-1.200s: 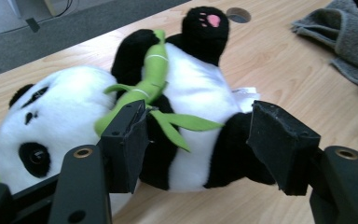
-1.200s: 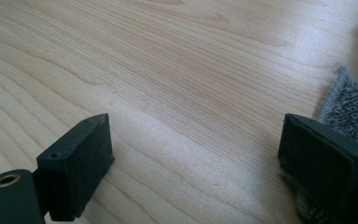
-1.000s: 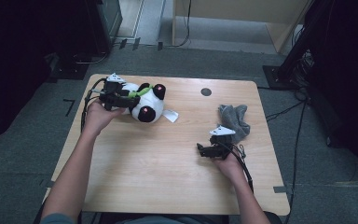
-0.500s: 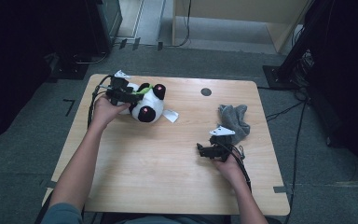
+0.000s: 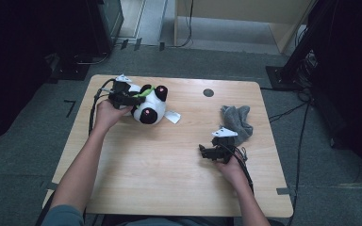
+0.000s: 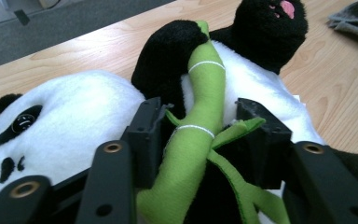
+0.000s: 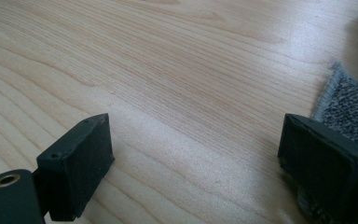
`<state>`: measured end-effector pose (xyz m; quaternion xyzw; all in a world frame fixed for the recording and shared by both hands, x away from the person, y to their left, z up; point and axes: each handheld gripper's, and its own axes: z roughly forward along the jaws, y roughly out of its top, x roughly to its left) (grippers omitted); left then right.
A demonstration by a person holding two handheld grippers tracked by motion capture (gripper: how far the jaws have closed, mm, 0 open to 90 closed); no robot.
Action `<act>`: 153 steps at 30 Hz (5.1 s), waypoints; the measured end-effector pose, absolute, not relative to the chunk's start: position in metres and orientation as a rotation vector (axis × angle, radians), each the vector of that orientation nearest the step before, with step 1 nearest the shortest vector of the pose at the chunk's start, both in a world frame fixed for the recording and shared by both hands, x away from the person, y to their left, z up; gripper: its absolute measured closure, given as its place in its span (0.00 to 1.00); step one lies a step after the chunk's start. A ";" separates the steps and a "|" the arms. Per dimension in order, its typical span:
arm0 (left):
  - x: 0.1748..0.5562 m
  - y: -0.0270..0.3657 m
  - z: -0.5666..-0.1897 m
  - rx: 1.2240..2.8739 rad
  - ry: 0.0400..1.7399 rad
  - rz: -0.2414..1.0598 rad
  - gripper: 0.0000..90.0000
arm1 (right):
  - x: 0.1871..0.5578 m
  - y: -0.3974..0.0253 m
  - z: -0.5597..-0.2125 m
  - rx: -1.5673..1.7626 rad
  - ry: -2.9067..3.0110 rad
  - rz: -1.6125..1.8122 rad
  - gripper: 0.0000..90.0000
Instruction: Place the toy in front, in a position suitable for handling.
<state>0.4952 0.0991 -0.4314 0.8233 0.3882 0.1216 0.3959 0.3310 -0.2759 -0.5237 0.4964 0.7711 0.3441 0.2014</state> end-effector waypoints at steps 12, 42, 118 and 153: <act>0.487 0.098 -0.423 2.069 1.027 0.317 0.76 | 0.331 -0.276 -0.524 1.387 2.154 0.961 0.11; 0.404 0.067 -0.396 2.015 1.049 0.154 0.78 | 0.333 -0.282 -0.524 1.332 2.210 0.980 0.11; 0.356 0.118 -0.413 1.982 0.860 0.189 0.38 | 0.329 -0.291 -0.477 1.341 2.119 1.037 0.27; 0.355 0.135 -0.470 2.100 0.794 0.060 0.15 | 0.333 -0.341 -0.461 1.436 1.973 1.050 0.32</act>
